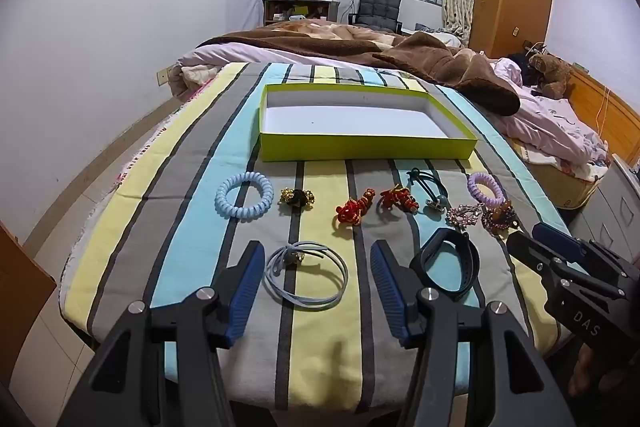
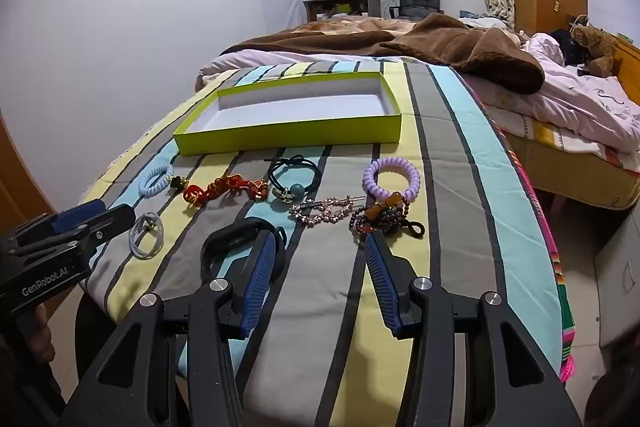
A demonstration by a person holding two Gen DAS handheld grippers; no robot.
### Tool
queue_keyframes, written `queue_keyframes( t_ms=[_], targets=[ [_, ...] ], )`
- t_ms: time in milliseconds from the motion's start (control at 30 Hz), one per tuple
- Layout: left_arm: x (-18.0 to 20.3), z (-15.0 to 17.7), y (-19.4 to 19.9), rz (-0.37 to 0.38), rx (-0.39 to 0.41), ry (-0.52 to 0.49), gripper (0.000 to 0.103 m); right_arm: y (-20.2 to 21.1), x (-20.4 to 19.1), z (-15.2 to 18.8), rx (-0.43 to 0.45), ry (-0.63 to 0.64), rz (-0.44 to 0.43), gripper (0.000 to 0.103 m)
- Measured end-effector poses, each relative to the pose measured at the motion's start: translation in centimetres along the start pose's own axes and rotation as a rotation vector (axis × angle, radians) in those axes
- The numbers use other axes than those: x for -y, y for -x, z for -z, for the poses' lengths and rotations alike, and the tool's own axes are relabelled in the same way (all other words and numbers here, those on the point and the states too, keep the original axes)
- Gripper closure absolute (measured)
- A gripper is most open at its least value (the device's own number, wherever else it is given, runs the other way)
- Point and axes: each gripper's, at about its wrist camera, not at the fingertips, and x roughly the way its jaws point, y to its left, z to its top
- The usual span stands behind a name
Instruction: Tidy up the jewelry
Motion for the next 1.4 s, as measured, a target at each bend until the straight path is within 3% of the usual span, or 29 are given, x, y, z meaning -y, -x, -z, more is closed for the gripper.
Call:
queue_keyframes(
  t_ms=[533,600,1400],
  targets=[
    [1.6,0.0,-0.3,-0.02,-0.006,0.001,0.046,-0.1,0.1,-0.2,-0.001,-0.005,0.002,0.055],
    [-0.1,0.1,-0.1,-0.007,-0.006,0.018,0.046,0.0,0.2,-0.1,0.001,-0.007,0.002,0.055],
    [-0.3,0.1,0.2,-0.007,-0.002,0.019,0.046,0.3,0.2,0.1,0.005,-0.005,0.004,0.055]
  ],
)
